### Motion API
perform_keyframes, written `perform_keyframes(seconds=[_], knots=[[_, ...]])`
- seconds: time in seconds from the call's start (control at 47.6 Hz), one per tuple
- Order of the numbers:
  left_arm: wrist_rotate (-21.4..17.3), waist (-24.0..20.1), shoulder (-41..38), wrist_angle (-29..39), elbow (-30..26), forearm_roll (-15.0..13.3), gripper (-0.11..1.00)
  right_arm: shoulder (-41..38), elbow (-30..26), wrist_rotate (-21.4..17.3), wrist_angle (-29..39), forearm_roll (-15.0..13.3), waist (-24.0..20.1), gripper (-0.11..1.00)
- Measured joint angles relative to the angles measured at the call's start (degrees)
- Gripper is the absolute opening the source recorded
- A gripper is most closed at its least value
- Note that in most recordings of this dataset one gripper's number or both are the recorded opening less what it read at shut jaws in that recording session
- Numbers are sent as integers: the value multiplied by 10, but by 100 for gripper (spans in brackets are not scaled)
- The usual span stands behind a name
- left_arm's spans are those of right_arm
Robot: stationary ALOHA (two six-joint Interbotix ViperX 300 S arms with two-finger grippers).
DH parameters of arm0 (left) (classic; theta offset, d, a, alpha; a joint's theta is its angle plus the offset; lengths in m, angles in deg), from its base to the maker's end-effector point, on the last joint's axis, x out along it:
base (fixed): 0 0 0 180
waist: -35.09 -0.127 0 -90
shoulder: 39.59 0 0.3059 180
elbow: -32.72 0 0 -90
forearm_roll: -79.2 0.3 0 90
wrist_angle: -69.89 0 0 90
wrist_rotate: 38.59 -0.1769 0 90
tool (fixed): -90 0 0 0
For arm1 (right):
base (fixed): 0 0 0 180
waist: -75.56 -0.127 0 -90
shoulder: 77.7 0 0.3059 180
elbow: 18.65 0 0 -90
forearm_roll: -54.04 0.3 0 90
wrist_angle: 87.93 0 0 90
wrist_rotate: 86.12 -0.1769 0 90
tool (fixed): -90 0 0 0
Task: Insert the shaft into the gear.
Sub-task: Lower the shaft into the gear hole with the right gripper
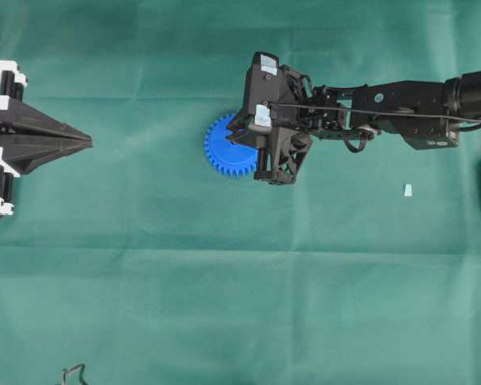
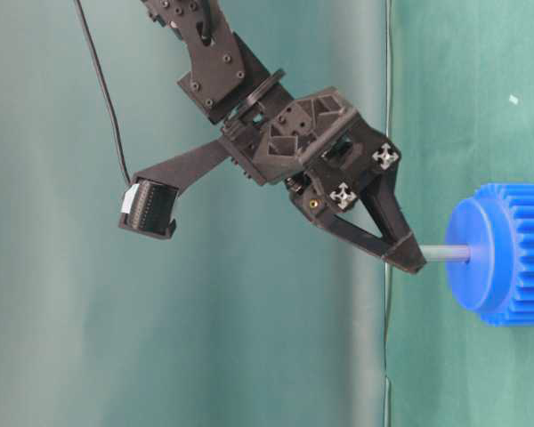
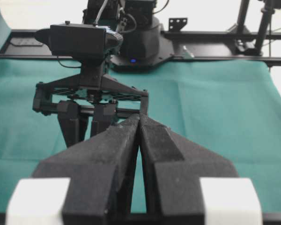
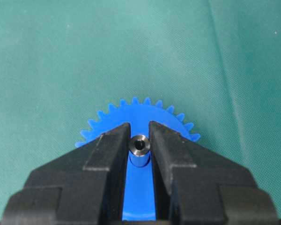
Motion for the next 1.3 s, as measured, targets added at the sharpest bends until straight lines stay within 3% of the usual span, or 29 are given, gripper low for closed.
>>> perform_keyframes(seconds=[1.197, 1.26, 1.302], knots=[[0, -1, 0, 2, 1, 0, 0, -39, 9, 0, -39, 0, -1, 17], [1, 0, 0, 1, 1, 0, 0, -40, 9, -1, -41, 0, 0, 21], [0, -1, 0, 1, 1, 0, 0, -40, 9, 0, -44, -1, 0, 31]])
